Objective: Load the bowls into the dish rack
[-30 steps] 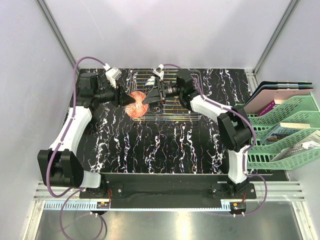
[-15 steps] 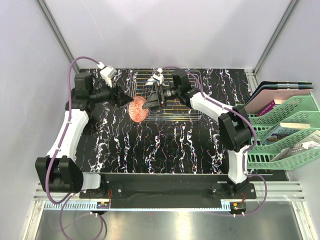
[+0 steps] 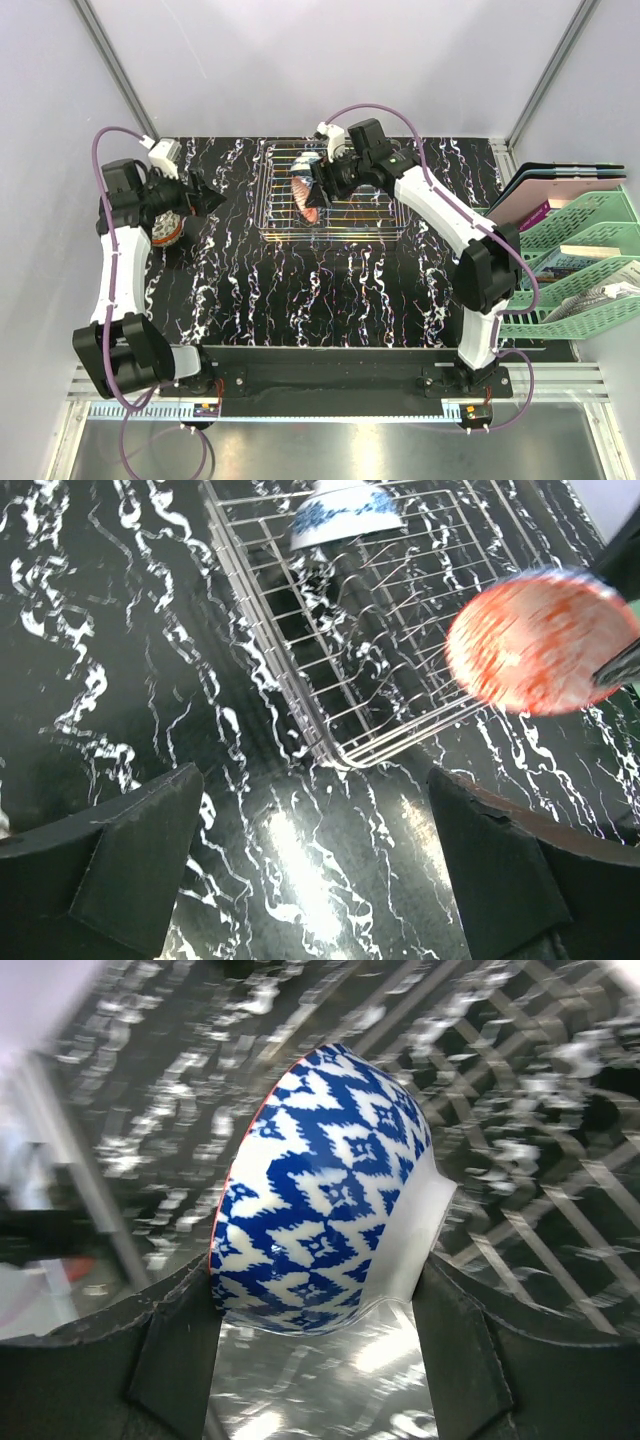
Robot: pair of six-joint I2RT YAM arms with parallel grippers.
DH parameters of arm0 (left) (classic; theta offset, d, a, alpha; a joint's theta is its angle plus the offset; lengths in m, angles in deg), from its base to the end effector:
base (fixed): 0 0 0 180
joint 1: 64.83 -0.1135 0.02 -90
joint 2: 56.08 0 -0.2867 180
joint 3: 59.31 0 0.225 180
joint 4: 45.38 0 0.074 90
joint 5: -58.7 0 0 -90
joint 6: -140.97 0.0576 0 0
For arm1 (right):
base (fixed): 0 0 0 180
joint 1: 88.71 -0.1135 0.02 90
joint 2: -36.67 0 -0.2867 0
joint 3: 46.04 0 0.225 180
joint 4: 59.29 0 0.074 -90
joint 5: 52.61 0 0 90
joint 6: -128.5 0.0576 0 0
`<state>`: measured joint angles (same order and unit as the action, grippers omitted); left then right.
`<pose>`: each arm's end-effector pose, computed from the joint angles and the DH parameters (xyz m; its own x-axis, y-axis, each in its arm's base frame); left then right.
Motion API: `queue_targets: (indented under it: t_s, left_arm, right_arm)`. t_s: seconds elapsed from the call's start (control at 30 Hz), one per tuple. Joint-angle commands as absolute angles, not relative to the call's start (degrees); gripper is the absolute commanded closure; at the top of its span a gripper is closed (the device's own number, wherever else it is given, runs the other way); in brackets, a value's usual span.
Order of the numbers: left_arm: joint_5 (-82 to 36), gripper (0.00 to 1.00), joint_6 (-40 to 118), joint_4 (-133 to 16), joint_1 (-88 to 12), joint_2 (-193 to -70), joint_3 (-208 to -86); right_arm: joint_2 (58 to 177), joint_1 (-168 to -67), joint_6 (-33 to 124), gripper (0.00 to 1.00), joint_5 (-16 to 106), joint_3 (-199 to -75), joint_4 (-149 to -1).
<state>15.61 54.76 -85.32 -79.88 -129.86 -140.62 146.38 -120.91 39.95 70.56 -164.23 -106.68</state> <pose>0.2607 0.0265 0.3575 -0.4888 -0.0847 -0.8683 0.4513 0.8272 -0.3348 0.3507 0.2581 0.3398 -0.5517 -0.3224 -0.7692 -0.7926 0.4898 0.3632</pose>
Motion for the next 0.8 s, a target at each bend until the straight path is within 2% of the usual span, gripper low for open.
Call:
queue_targets:
  t_s: [0.0,0.27,0.77]
  left_arm:
    - [18.9,0.01,55.9,-84.6,-82.3,-127.2,-138.7]
    - [21.4,0.01,56.5,-84.6,-86.6,-126.6,-135.8]
    - [19.9,0.01,55.9,-82.6,-92.3,-128.9,-133.8]
  right_arm:
    - [142.2,-120.9,26.8,0.79,57.4,-168.6,-110.5]
    - [144.8,-120.9,13.8,0.79,43.6,-169.0,-110.4]
    - [152.3,-122.5,6.4,0.80,41.8,-172.9,-109.8]
